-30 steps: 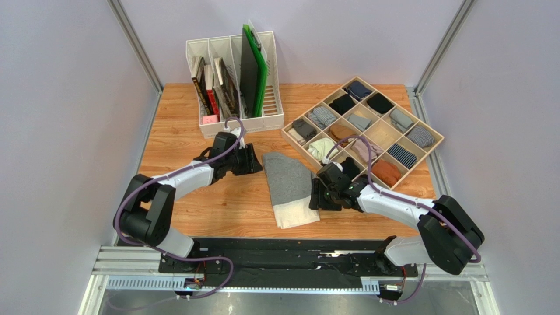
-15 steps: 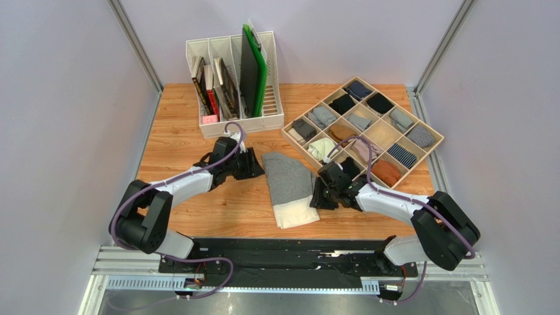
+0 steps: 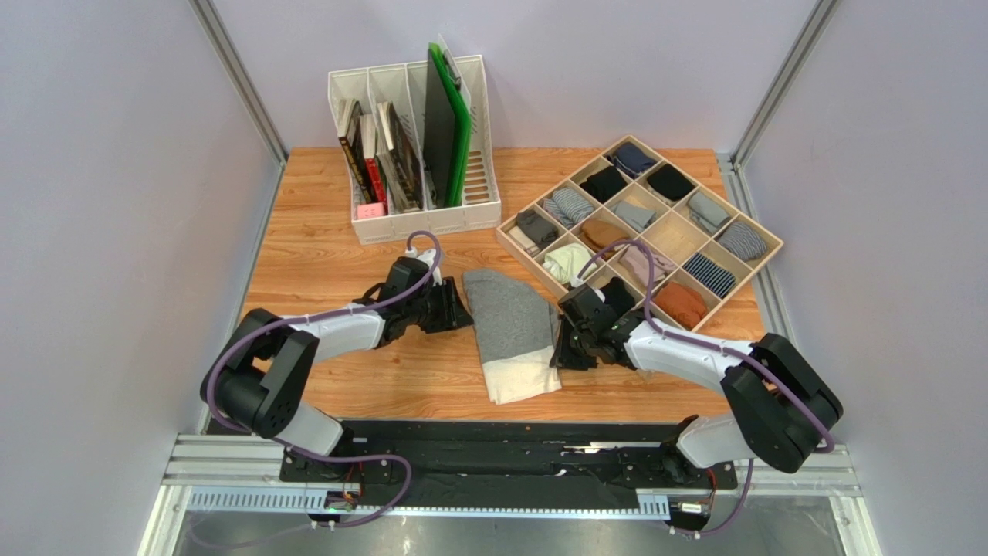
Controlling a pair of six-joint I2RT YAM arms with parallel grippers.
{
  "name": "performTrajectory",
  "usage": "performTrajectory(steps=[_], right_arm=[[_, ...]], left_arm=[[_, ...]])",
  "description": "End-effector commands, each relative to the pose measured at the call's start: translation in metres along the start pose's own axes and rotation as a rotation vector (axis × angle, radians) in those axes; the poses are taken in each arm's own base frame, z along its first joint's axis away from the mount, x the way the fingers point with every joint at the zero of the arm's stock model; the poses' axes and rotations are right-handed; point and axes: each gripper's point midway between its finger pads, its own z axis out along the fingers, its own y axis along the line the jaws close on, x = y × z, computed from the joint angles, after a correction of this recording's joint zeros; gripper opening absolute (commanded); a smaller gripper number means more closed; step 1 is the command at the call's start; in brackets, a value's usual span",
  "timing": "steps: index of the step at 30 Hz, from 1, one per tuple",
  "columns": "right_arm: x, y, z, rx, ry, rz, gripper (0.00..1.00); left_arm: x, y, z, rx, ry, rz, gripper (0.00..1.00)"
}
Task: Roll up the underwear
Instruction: Fold the underwear at the center of the board.
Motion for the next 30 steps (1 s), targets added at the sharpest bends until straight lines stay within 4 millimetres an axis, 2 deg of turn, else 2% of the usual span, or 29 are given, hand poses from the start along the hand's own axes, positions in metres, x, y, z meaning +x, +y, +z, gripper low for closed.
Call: performTrajectory(steps=[1,9,17,20,30], right_arm=[[0.006,-0.013,-0.001,0.090,0.020,-0.027,0.00],[-0.002,0.002,-0.010,0.121,-0.010,-0.096,0.00],[-0.011,0.021,-0.017,0.137,-0.040,-0.155,0.00],[-0.016,0.037,-0.019,0.123,-0.053,-0.182,0.00],[0.000,0.079,-0.011,0.086,-0.030,-0.276,0.00]], left_arm=[[-0.010,-0.014,0.009,0.060,-0.040,0.002,0.43],[-0.006,-0.010,0.021,0.062,-0.027,-0.013,0.34],[-0.005,-0.011,0.029,0.078,-0.014,-0.027,0.33],[-0.003,-0.009,0.030,0.075,-0.013,-0.029,0.33],[0.002,-0.007,0.033,0.080,-0.004,-0.044,0.32]])
